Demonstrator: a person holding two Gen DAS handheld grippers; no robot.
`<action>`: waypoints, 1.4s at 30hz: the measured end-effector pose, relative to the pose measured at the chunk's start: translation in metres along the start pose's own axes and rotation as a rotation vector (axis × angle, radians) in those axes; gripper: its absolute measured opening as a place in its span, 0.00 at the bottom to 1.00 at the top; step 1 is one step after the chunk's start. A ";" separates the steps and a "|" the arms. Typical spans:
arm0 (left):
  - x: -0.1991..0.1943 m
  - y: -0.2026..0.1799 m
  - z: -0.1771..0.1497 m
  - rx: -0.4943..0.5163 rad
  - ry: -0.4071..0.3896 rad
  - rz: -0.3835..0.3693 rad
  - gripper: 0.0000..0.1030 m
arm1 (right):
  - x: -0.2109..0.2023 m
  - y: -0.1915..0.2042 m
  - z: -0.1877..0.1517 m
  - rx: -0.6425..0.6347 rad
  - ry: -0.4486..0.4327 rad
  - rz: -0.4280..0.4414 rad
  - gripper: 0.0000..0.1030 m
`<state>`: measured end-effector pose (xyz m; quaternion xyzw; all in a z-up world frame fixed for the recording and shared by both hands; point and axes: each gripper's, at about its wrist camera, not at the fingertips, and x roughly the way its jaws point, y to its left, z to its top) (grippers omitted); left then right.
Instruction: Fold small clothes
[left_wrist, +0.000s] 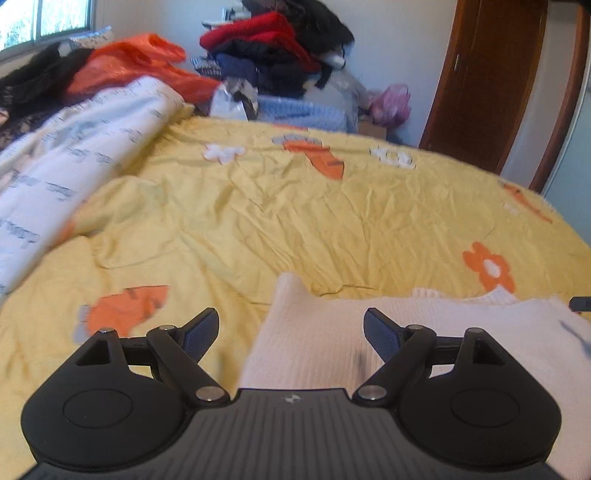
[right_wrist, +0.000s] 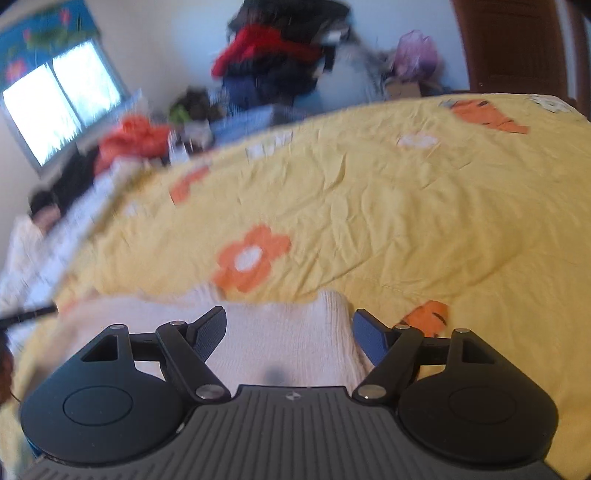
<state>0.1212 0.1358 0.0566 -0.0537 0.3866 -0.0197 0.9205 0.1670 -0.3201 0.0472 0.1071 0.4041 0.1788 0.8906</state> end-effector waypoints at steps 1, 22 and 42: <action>0.011 -0.004 0.002 0.002 0.025 -0.010 0.82 | 0.013 0.003 0.000 -0.031 0.028 -0.040 0.68; -0.011 -0.041 -0.009 0.209 -0.124 0.243 0.25 | -0.008 -0.010 -0.024 0.051 -0.125 -0.131 0.63; 0.029 -0.079 -0.043 0.155 -0.058 0.192 0.66 | 0.028 0.046 -0.048 -0.085 -0.087 -0.165 0.73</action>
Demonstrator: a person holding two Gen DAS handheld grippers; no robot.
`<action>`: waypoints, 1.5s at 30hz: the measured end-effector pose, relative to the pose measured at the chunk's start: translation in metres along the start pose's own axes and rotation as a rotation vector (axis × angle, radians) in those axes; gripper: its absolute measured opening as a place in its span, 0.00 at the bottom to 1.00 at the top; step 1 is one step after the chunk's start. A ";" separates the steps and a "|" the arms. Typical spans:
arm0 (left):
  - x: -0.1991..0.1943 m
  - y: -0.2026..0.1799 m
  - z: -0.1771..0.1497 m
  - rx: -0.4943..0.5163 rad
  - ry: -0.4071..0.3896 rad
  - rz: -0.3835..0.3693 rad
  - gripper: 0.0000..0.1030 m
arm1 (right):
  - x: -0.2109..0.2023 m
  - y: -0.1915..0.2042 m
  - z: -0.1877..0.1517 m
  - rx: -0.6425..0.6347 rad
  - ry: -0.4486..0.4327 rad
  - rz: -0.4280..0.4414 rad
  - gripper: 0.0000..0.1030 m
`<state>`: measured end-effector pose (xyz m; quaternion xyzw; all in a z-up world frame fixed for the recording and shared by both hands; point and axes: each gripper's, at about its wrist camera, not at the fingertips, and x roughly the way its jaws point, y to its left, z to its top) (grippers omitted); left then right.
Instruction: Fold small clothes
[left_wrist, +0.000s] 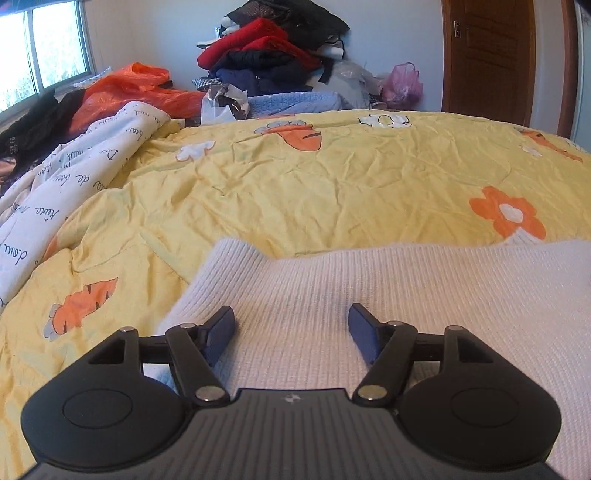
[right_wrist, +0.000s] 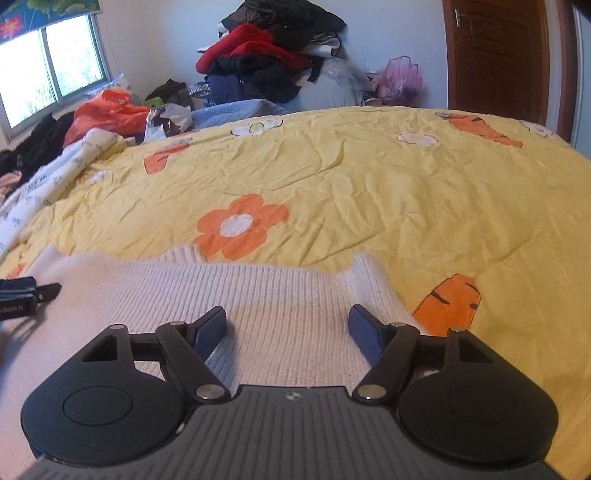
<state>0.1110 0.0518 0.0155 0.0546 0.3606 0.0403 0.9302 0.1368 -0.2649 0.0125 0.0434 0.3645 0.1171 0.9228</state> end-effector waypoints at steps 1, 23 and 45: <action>0.000 0.000 0.000 0.001 -0.002 0.002 0.66 | 0.001 0.004 0.000 -0.019 0.006 -0.015 0.73; -0.001 -0.001 0.000 -0.013 -0.002 -0.001 0.67 | 0.011 0.030 -0.003 -0.118 0.035 -0.052 0.96; -0.059 0.003 -0.044 -0.025 -0.083 -0.090 0.83 | -0.023 0.036 -0.032 -0.139 -0.036 0.034 0.98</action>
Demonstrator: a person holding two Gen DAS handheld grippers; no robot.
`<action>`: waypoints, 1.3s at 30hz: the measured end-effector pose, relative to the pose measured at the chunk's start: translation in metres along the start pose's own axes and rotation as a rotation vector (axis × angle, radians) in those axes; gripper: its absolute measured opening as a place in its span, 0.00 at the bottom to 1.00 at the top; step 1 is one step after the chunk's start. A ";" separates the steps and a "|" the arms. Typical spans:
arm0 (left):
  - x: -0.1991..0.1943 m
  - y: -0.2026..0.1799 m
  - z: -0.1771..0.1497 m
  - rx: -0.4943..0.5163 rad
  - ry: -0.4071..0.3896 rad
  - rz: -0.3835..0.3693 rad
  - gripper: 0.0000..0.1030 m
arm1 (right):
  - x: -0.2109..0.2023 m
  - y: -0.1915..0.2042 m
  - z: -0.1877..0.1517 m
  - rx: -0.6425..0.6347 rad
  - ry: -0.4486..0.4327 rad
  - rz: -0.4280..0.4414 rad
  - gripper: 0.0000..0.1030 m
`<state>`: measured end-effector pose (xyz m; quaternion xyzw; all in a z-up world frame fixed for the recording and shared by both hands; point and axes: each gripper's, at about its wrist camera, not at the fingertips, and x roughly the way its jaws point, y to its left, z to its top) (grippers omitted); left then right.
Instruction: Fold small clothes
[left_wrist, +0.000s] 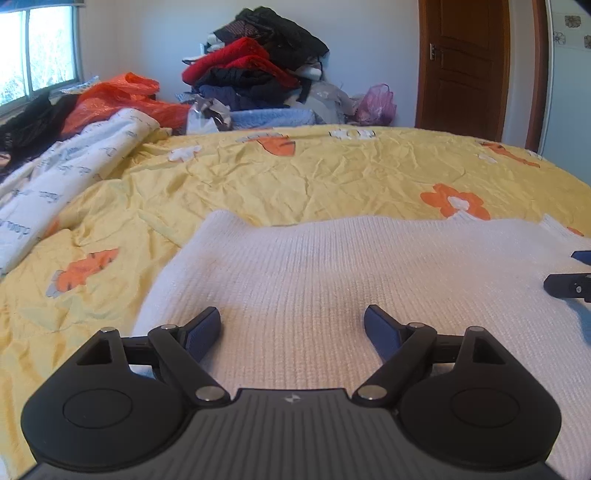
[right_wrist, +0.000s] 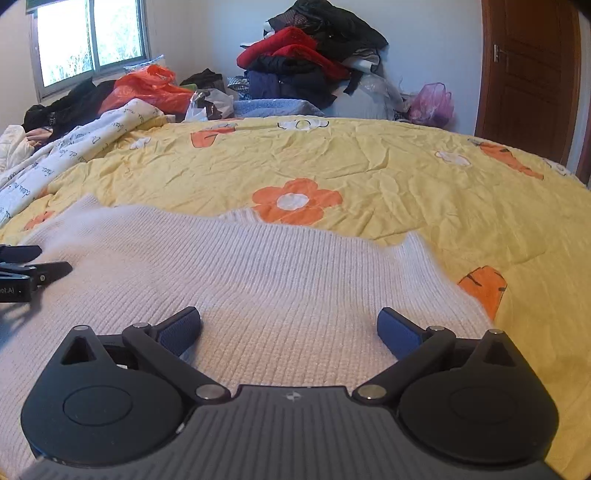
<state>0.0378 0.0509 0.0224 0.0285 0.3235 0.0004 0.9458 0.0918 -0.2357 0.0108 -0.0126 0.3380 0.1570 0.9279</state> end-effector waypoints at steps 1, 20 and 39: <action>-0.012 0.002 -0.003 -0.015 -0.020 0.007 0.82 | -0.001 -0.001 -0.001 0.006 -0.004 0.003 0.98; -0.098 0.119 -0.109 -0.983 0.059 -0.277 0.84 | -0.007 0.002 -0.005 0.012 -0.041 -0.018 0.98; -0.081 0.106 -0.091 -0.950 0.047 -0.093 0.38 | -0.008 0.003 -0.007 0.010 -0.051 -0.029 0.98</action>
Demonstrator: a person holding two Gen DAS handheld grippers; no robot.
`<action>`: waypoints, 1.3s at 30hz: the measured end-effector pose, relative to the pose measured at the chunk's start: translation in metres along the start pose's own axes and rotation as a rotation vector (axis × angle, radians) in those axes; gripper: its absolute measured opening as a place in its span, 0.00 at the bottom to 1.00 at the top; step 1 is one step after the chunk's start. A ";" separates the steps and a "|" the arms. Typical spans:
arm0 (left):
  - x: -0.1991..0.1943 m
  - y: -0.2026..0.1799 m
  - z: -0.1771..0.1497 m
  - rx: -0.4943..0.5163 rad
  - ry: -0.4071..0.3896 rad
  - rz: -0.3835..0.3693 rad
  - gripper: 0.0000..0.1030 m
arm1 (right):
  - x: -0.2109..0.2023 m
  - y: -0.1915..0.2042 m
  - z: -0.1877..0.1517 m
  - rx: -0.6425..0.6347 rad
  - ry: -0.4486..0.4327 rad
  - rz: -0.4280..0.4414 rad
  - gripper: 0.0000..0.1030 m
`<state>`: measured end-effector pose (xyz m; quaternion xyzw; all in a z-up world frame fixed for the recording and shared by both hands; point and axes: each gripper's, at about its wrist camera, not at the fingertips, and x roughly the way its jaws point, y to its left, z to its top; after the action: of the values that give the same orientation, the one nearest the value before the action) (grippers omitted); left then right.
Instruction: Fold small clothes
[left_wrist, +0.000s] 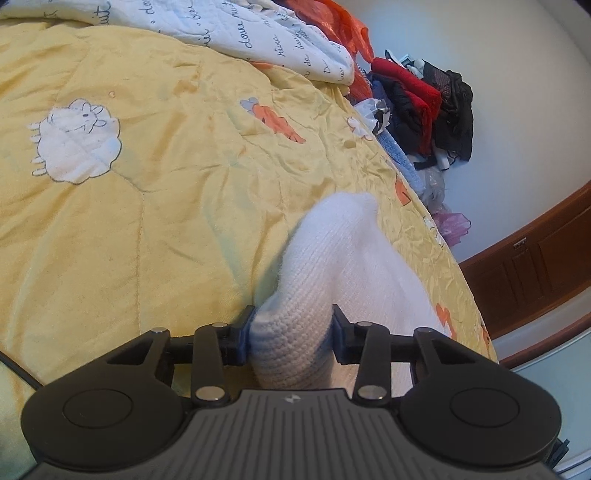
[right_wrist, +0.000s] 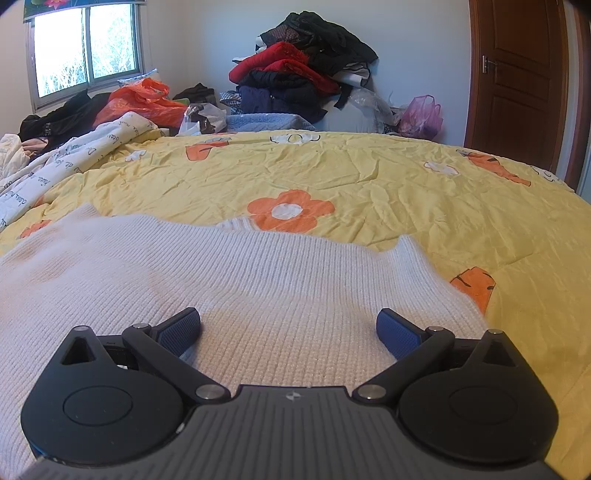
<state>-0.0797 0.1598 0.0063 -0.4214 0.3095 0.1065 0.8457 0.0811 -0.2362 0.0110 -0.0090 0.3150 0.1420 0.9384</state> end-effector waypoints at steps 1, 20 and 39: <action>0.000 -0.001 0.000 0.011 0.001 0.001 0.38 | 0.000 0.000 0.000 0.000 0.000 0.000 0.98; 0.000 0.000 -0.003 0.099 -0.008 -0.010 0.39 | -0.009 0.024 0.029 -0.022 0.012 -0.047 0.94; -0.029 -0.101 -0.045 0.650 -0.170 0.078 0.27 | -0.009 0.080 0.055 0.146 0.144 0.359 0.98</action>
<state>-0.0772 0.0638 0.0689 -0.1070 0.2714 0.0690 0.9540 0.0848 -0.1565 0.0657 0.1052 0.3873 0.2828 0.8712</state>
